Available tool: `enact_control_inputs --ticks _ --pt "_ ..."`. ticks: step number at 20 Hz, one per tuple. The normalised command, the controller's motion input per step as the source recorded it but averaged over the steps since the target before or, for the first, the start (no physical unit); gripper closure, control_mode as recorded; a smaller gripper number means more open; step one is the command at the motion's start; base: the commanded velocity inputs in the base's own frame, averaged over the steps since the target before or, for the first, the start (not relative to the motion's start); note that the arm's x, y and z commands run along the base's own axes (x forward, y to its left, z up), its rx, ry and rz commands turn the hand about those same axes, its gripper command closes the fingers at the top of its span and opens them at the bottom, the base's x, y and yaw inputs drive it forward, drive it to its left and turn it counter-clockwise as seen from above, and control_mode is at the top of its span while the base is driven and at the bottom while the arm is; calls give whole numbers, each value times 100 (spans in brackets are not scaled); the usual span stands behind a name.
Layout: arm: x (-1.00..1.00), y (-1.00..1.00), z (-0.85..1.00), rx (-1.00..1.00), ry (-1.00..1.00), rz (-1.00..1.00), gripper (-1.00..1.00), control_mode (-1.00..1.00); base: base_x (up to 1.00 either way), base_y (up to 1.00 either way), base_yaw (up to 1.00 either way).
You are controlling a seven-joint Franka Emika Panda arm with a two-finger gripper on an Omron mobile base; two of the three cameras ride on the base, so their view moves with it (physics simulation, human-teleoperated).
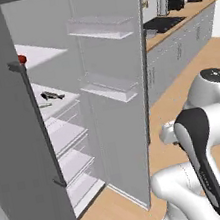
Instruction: Place one bell pepper and one fish in each tupperware on the nearby counter, to pack two identical lunches.
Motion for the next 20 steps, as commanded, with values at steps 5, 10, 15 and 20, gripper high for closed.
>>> enact_control_inputs --ticks 5,10,15,20 --pt "0 0 0 0 0 0 100 100 -59 -50 -63" --pt "0 0 0 0 0 0 100 100 20 -60 -55" --pt "0 0 0 0 0 0 100 100 78 -16 -41" --pt "0 0 0 0 0 0 100 100 99 -8 -2"
